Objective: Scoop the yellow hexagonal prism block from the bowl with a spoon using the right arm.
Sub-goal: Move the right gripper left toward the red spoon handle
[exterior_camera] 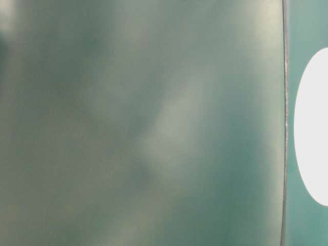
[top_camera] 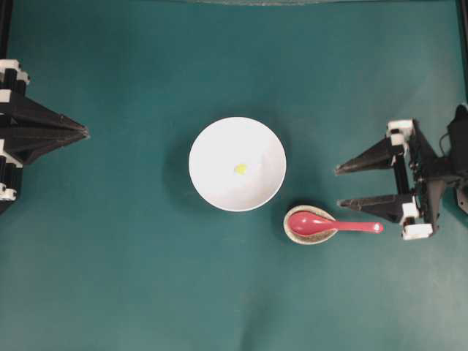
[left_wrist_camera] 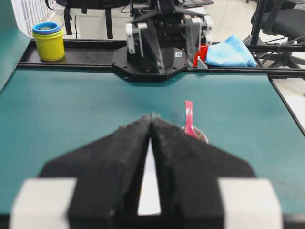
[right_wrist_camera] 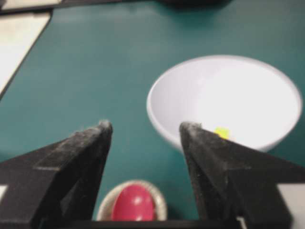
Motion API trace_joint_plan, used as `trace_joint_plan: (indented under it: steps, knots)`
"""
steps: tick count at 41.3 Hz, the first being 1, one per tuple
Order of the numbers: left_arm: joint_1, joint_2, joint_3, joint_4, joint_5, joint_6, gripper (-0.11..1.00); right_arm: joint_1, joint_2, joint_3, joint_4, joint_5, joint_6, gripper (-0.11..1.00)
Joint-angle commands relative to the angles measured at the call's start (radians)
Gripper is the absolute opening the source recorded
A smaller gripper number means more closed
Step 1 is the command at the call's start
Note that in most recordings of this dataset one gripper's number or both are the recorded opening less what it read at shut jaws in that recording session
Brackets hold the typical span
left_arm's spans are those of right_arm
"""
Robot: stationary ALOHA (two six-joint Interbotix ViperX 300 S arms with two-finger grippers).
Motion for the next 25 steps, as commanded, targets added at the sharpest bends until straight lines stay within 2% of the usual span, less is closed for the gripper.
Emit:
trace_joint_plan:
  steps: [1, 6, 14, 25]
  knots:
    - [-0.002, 0.005, -0.026, 0.002, -0.008, 0.002, 0.09, 0.049, 0.052, 0.008, 0.048, -0.074, -0.003, 0.62]
    - [-0.002, 0.005, -0.026, 0.002, -0.009, 0.003, 0.09, 0.129, 0.132, 0.034, 0.126, -0.176, -0.003, 0.62]
    - [0.0, 0.003, -0.026, 0.002, -0.011, 0.015, 0.09, 0.276, 0.296, 0.043, 0.279, -0.319, -0.003, 0.62]
    - [-0.002, 0.009, -0.026, 0.002, -0.014, 0.012, 0.09, 0.374, 0.517, 0.009, 0.411, -0.423, -0.003, 0.62]
